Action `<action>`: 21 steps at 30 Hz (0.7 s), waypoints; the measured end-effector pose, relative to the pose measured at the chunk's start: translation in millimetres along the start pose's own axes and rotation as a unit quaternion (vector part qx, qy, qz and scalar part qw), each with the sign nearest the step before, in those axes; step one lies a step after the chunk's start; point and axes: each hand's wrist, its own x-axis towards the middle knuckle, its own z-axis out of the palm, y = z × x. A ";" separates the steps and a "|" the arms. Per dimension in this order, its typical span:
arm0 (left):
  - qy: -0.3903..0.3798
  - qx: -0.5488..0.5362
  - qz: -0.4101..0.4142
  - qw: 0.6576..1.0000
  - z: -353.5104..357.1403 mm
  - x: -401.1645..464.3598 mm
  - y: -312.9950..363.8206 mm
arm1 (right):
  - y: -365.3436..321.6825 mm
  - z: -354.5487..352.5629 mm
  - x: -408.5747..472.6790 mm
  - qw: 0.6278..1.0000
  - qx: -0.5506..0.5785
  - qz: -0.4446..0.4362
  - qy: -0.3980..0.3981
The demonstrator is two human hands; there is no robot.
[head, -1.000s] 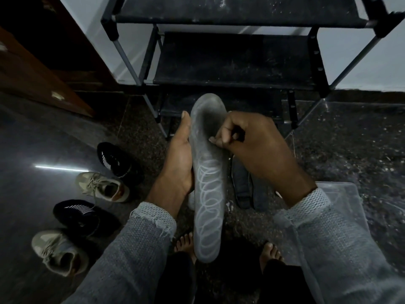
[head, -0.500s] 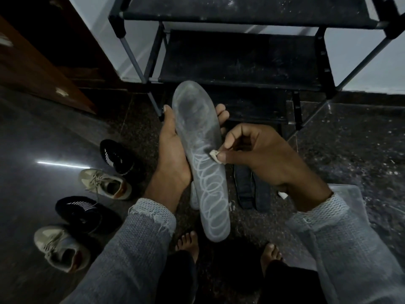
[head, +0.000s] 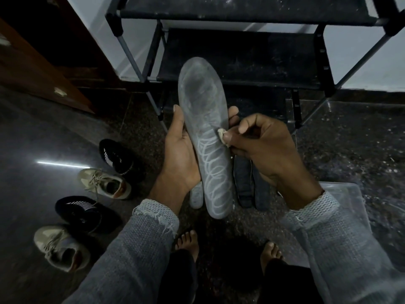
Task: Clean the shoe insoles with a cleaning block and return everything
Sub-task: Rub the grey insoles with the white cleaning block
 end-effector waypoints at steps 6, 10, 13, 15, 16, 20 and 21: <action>0.013 0.035 -0.003 0.999 0.9 -0.4 -2.6 | 1.3 3.0 -0.7 0.990 -0.109 -0.093 0.007; -0.002 0.031 -0.013 0.999 3.0 -0.1 -6.1 | 2.5 5.3 0.6 0.959 -0.208 -0.175 0.085; 0.010 0.038 0.000 0.999 1.9 1.6 -8.4 | 6.2 10.4 -1.3 0.933 -0.276 -0.207 0.105; 0.017 0.033 0.001 0.999 0.0 1.5 -7.4 | 7.1 17.2 -4.5 0.934 -0.290 -0.197 0.075; 0.021 0.029 -0.002 0.999 -0.5 1.2 -5.8 | 6.3 20.5 -6.4 0.940 -0.282 -0.186 0.049; 0.020 0.035 -0.007 0.999 0.4 -1.2 -2.1 | 1.5 22.0 -7.0 0.954 -0.240 -0.182 0.011; 0.018 0.042 -0.008 0.999 1.3 -1.6 -3.4 | 1.8 19.1 -5.0 0.952 -0.240 -0.187 0.037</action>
